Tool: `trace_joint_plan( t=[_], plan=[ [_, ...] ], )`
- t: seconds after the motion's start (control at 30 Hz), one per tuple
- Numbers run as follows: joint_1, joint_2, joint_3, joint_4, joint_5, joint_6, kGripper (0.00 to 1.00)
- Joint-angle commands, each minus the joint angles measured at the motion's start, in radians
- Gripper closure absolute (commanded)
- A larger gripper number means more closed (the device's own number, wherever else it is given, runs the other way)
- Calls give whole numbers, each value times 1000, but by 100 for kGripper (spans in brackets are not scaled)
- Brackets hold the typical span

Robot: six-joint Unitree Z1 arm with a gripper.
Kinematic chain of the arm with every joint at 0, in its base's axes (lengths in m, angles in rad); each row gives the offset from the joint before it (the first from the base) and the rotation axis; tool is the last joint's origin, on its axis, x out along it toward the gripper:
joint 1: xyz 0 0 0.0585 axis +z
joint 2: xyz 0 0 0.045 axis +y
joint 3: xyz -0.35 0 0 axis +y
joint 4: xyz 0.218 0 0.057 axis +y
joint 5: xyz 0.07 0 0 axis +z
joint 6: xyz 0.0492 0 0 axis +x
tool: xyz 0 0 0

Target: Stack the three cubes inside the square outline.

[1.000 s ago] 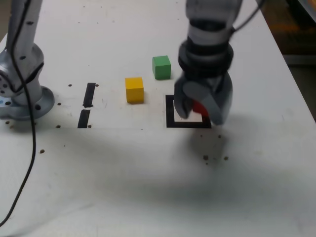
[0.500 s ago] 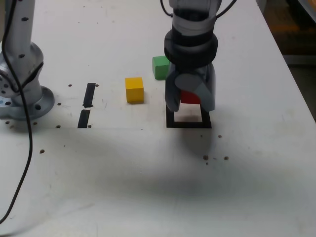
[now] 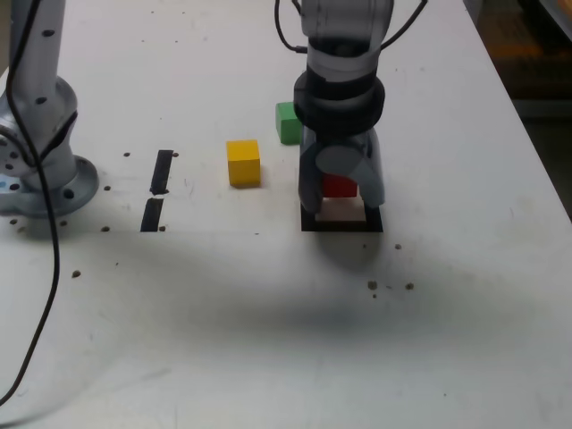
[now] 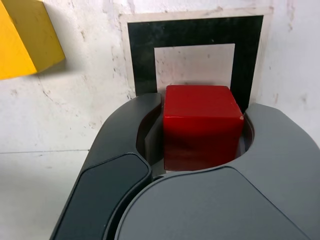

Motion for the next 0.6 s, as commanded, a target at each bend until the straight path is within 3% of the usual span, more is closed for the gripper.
trace_joint_plan(
  t=[0.0, 0.3, 0.57],
  plan=[
    [3, 0, 6, -12, 1, 0, 80],
    [9, 5, 44, -75, 1, -1, 74],
    [14, 7, 80, -95, -24, -1, 46]
  ],
)
